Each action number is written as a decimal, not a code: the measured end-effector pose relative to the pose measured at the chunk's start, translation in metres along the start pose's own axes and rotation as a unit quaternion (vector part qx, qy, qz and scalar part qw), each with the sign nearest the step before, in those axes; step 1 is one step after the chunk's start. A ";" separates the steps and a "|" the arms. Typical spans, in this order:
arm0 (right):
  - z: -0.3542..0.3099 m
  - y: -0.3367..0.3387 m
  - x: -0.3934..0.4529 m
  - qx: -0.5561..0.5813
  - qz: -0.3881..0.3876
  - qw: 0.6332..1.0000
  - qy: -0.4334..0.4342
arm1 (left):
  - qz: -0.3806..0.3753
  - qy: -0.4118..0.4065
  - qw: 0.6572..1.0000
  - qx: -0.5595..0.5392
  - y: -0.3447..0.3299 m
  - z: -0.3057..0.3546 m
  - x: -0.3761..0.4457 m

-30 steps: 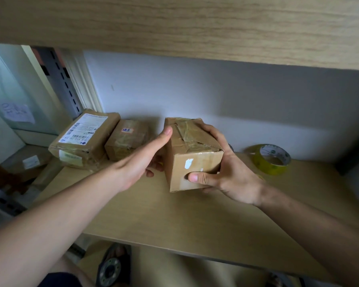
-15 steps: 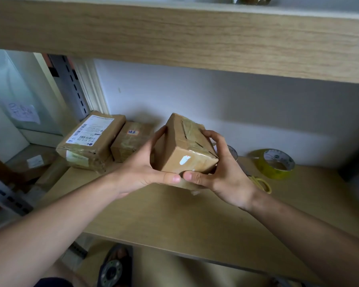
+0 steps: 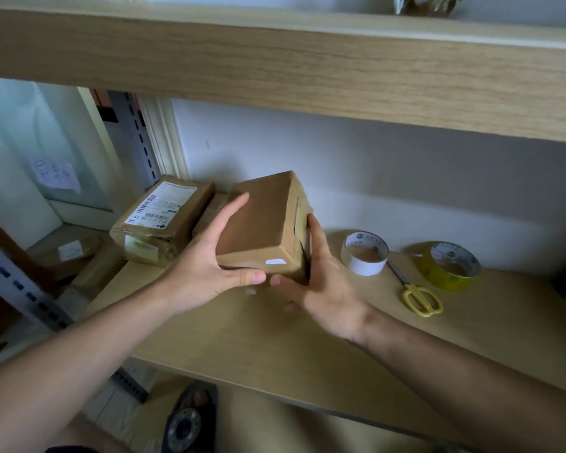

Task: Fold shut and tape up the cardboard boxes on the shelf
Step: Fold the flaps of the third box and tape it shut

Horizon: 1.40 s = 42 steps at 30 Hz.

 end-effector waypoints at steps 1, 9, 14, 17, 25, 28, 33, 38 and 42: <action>0.000 -0.003 0.002 -0.007 -0.002 1.000 0.001 | 0.001 -0.007 1.000 0.002 0.001 0.001 -0.001; -0.019 -0.006 0.029 0.018 -0.051 0.999 0.001 | 0.016 0.056 0.964 -0.258 0.027 -0.013 -0.005; -0.002 0.018 0.054 -0.100 0.003 0.993 -0.063 | 0.036 0.063 0.957 -0.282 0.041 -0.018 -0.005; 0.016 0.010 0.064 -0.294 -0.072 0.951 -0.067 | 0.035 0.068 0.960 -0.270 0.040 -0.023 -0.008; 0.043 0.025 0.066 -0.579 -0.064 0.810 -0.070 | 0.048 0.043 0.968 -0.241 0.039 -0.025 0.005; 0.040 0.037 0.058 -0.596 -0.059 0.797 -0.080 | 0.057 0.042 0.972 -0.223 0.035 -0.022 0.009; 0.035 0.060 0.043 -0.596 -0.053 0.794 -0.104 | 0.070 0.024 0.987 -0.144 0.023 -0.010 0.014; 0.036 0.079 0.027 -0.580 -0.064 0.807 -0.091 | 0.053 0.005 0.995 -0.080 0.014 -0.007 0.020; 0.028 0.085 0.027 -0.475 -0.005 0.880 0.004 | 0.038 -0.007 0.998 -0.055 0.003 -0.004 0.030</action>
Point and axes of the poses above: each hand's wrist, its own x-axis towards the middle knuckle, its own y-axis out of the back of the hand, z = x × y, the point moved 6 cm from there along x, towards the middle knuckle, and after that the axes turned 6 degrees about y, right-handed, at the moved point
